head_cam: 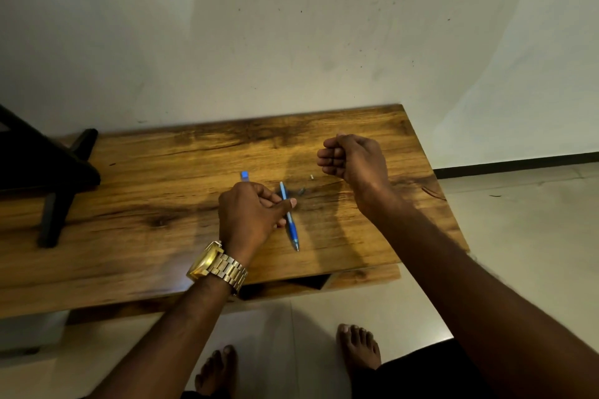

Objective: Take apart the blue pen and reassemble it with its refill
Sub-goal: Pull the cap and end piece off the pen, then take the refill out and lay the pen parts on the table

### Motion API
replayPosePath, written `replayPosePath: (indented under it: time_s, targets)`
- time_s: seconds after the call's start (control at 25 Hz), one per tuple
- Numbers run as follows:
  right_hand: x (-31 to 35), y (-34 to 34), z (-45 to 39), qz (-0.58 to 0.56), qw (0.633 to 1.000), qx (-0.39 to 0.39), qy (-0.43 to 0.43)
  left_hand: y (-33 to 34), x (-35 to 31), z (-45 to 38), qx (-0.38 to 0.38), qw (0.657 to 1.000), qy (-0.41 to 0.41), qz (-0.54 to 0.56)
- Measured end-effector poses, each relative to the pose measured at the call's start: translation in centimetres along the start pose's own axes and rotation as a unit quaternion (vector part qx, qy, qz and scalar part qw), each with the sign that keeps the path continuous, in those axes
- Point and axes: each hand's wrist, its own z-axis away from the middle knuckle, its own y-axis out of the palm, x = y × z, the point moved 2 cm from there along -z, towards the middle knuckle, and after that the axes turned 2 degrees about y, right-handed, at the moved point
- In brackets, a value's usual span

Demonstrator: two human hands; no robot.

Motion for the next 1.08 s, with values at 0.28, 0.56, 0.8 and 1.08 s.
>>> replayPosePath:
  time_s: [0.28,0.56,0.8,1.08]
  targets:
    - [0.2,-0.3,0.2,-0.021,1.0,-0.002,0.0,-2.3,0.1,-0.5,-0.017,0.999,0.027,-0.041]
    - [0.4,-0.2,-0.1,-0.034,0.999,-0.015,-0.006,-5.7,1.6,-2.8,-0.092,0.984,0.003,-0.152]
    - [0.1,0.4,0.2,-0.02,1.0,0.002,-0.008,-4.7,1.6,-2.2,-0.069,0.964,0.028,-0.257]
    - [-0.3,2.6,1.3,0.026,0.999,0.044,-0.003,-6.0,3.3,-1.3,-0.005,0.978,0.03,-0.206]
